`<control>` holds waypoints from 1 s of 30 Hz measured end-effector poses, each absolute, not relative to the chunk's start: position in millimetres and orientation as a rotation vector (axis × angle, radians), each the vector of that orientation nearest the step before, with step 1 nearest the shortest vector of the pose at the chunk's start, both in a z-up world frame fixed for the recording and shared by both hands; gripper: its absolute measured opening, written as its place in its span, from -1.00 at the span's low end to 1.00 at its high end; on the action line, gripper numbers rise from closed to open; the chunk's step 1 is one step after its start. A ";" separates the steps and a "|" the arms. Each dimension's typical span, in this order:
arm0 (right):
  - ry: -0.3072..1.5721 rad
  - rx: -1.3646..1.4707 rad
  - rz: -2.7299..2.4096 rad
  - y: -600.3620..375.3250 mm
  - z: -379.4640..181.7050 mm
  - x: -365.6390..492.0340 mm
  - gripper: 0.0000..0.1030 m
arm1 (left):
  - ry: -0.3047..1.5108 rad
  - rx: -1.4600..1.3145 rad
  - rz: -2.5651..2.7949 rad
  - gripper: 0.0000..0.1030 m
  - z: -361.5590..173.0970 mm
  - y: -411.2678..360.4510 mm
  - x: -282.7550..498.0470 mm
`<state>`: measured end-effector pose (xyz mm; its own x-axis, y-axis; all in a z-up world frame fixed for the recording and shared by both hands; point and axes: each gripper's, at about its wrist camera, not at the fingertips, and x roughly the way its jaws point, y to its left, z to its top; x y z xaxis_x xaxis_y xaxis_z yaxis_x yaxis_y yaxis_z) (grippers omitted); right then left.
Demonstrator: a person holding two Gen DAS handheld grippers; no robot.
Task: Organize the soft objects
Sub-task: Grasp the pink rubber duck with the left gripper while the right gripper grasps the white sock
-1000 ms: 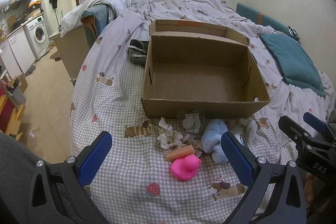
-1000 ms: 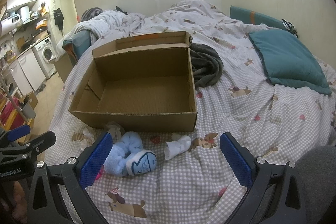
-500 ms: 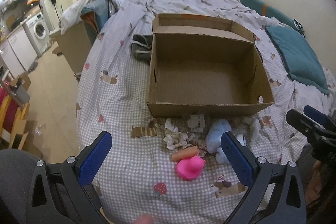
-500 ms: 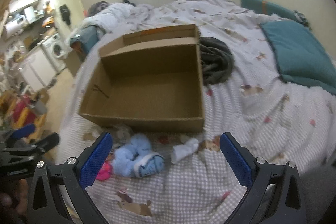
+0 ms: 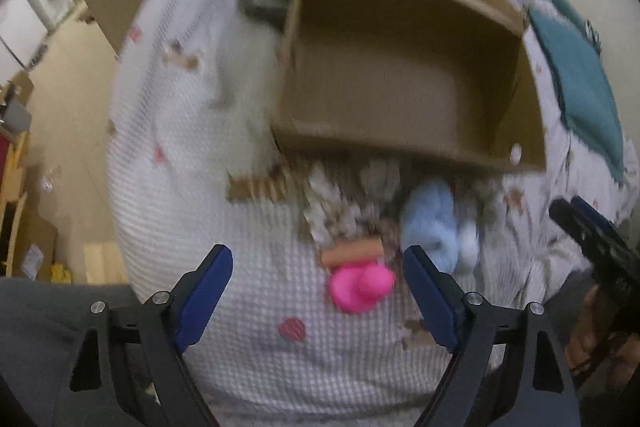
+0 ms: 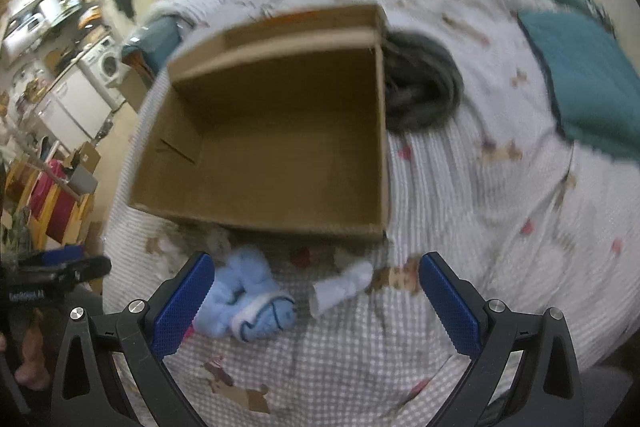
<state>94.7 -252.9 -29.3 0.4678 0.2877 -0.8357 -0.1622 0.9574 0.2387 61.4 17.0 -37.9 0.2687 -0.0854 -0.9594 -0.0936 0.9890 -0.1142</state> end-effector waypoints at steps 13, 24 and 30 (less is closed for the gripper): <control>1.169 0.260 0.236 -268.9 -54.2 109.9 1.00 | 1.455 -0.089 -0.072 -0.14 -103.4 -33.9 57.8; 1.276 0.307 0.228 -272.1 -79.2 129.0 1.00 | 1.364 -0.097 -0.094 -0.17 -70.1 -14.5 37.4; 1.346 0.276 0.205 -260.4 -105.4 143.9 0.62 | 1.335 -0.094 -0.094 -0.17 -63.6 -7.6 21.6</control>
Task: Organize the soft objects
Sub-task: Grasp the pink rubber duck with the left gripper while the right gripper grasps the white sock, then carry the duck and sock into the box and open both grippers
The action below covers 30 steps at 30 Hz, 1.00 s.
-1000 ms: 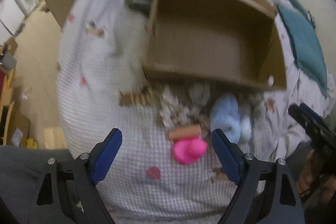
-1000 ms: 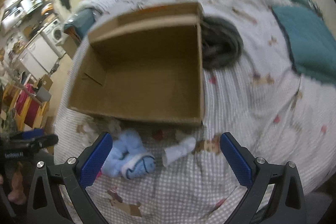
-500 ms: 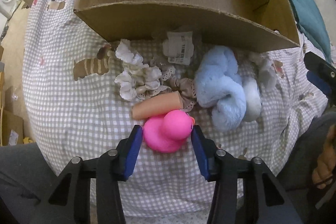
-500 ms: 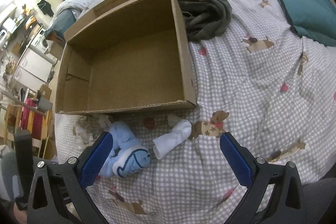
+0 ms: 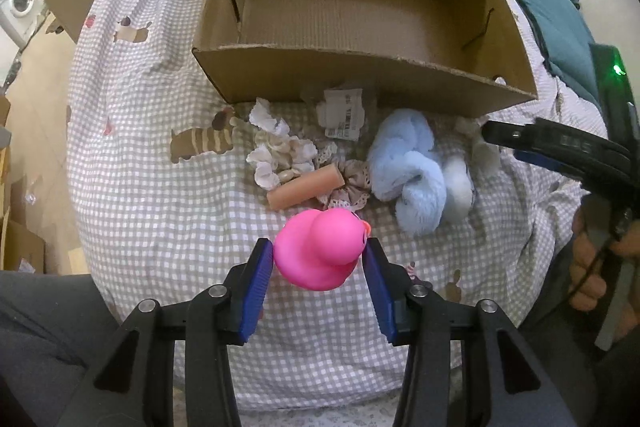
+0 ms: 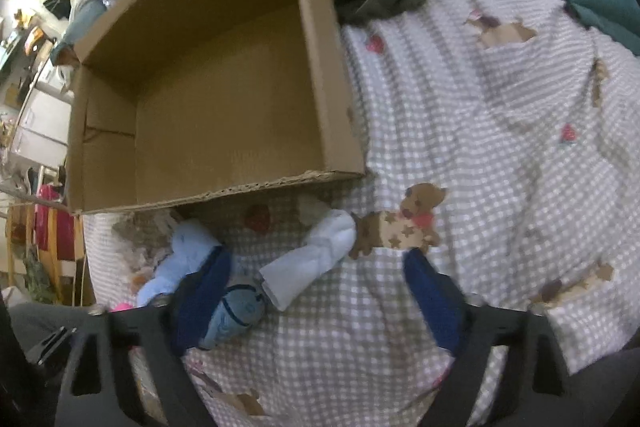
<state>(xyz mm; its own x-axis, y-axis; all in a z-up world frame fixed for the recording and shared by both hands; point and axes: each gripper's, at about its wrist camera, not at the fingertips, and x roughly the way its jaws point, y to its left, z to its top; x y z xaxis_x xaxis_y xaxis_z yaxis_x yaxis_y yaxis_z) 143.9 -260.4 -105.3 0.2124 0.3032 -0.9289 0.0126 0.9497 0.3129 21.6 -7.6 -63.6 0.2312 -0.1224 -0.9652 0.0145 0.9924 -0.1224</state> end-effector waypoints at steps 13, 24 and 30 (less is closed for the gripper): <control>1.330 0.268 0.248 -257.4 -108.3 138.3 -0.84 | 1.345 -0.144 -0.066 -0.17 -76.6 -4.4 29.0; 1.220 0.312 0.324 -257.8 -77.7 85.7 -0.84 | 1.300 -0.194 -0.083 -0.17 -51.7 7.0 9.9; 1.133 0.337 0.407 -258.4 -28.6 59.3 -0.85 | 1.248 -0.227 -0.091 -0.17 -9.7 18.6 9.3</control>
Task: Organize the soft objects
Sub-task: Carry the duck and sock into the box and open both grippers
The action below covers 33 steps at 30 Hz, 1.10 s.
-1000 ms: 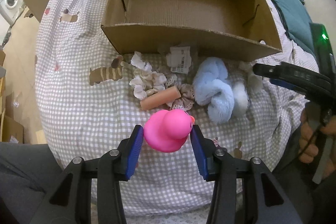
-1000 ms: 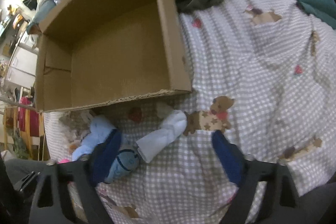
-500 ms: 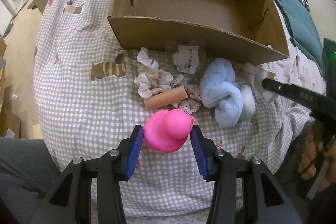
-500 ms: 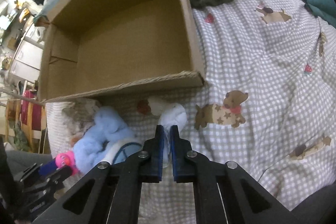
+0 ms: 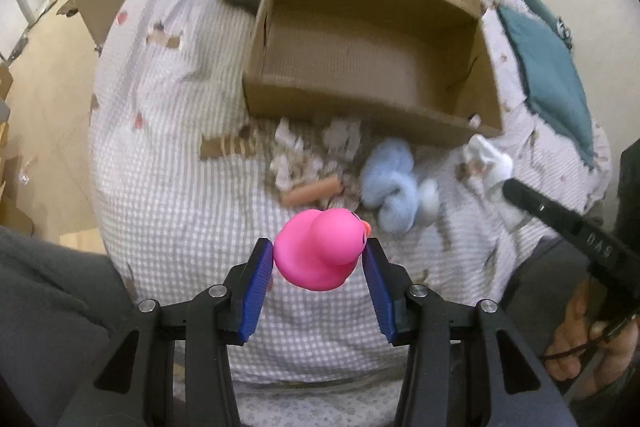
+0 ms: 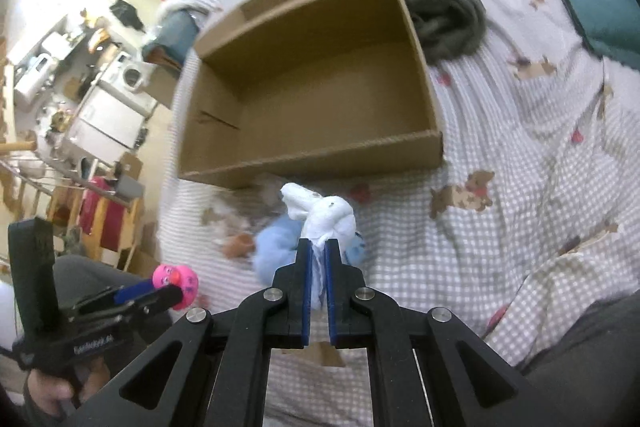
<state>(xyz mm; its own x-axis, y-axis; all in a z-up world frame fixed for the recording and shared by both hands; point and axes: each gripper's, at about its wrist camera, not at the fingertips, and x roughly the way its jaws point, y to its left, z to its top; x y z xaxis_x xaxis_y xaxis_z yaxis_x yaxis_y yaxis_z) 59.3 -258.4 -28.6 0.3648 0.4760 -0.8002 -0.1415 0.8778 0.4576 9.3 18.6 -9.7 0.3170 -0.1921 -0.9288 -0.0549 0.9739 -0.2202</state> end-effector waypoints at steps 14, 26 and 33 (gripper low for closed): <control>1.002 0.311 0.443 -258.0 32.5 126.0 -0.84 | 1.157 -0.058 -0.079 -0.17 32.5 -9.4 93.6; 0.989 0.273 0.400 -240.7 -17.4 178.5 -0.84 | 1.124 0.107 -0.076 -0.17 -14.4 -42.7 163.7; 1.104 0.242 0.354 -235.8 -58.2 184.1 -0.84 | 1.137 0.082 -0.065 -0.17 -50.7 -44.0 178.9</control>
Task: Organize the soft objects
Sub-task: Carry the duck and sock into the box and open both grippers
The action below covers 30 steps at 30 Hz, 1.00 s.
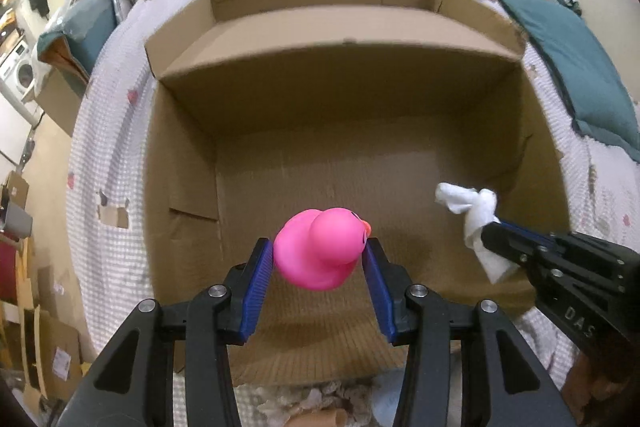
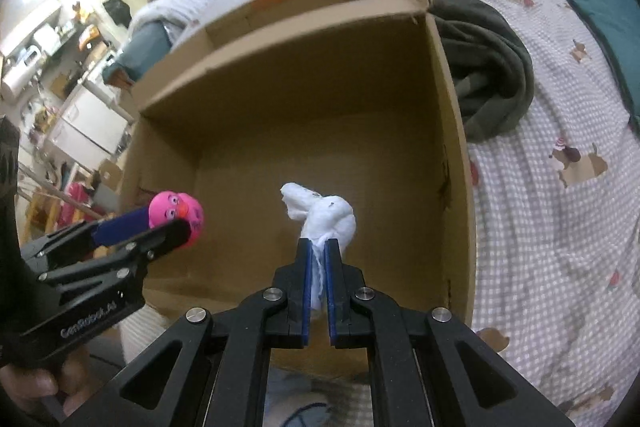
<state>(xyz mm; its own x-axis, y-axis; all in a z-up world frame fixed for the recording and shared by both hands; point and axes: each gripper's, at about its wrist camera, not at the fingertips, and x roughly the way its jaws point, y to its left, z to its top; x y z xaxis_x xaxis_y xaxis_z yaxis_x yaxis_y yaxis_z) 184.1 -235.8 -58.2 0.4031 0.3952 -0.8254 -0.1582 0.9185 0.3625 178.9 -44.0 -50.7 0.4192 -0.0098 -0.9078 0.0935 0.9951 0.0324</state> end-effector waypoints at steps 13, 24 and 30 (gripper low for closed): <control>1.151 0.193 0.371 -208.2 -73.9 199.0 -0.84 | 1.161 0.033 -0.060 -0.17 -75.6 -33.3 190.7; 1.139 0.210 0.380 -211.4 -72.8 197.2 -0.79 | 1.148 0.050 -0.087 -0.16 -74.9 -43.9 181.1; 1.122 0.270 0.387 -220.5 -70.1 196.2 0.08 | 1.163 0.029 -0.078 -0.15 -74.4 -42.0 179.5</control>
